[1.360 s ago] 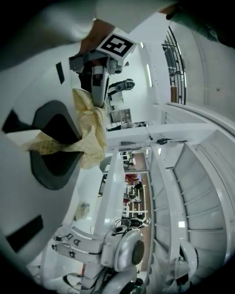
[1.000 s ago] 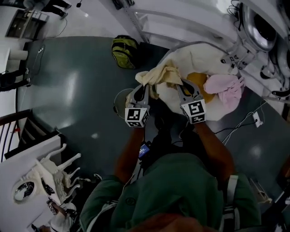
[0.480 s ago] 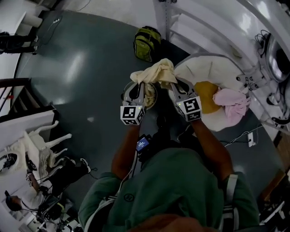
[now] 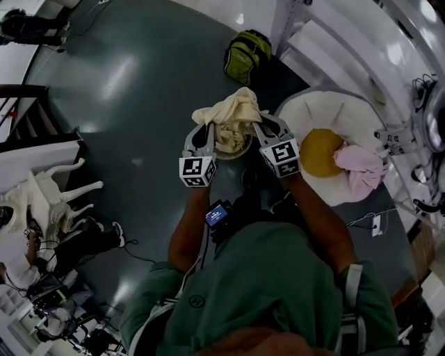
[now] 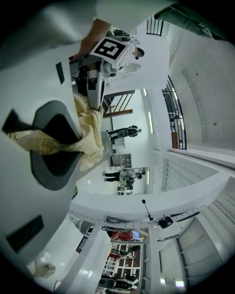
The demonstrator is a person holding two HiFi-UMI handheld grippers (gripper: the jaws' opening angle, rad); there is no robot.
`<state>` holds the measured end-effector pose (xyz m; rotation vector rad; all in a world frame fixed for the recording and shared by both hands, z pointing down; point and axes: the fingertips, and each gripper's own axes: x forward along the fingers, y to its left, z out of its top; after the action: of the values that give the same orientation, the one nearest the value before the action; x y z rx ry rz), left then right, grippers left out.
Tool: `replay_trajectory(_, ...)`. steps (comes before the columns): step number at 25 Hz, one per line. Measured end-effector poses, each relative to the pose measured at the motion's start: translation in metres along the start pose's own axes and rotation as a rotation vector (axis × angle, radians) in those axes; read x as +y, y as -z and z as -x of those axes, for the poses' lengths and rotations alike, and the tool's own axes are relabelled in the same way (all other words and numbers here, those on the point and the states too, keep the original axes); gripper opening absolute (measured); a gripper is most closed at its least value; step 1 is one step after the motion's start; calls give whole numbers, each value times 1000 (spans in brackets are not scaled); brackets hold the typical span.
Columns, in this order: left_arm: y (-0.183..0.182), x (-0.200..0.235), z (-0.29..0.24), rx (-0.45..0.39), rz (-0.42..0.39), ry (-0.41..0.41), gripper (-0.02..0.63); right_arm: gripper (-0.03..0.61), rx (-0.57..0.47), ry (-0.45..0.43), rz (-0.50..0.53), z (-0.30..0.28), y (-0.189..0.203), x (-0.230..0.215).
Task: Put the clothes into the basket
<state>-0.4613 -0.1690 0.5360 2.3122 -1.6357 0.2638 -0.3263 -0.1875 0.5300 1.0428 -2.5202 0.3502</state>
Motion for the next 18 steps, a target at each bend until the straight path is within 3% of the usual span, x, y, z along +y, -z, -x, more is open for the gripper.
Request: replay_trajectory(18, 42, 63, 23, 124, 72, -66, 17, 52, 164, -132, -51, -74, 19, 63)
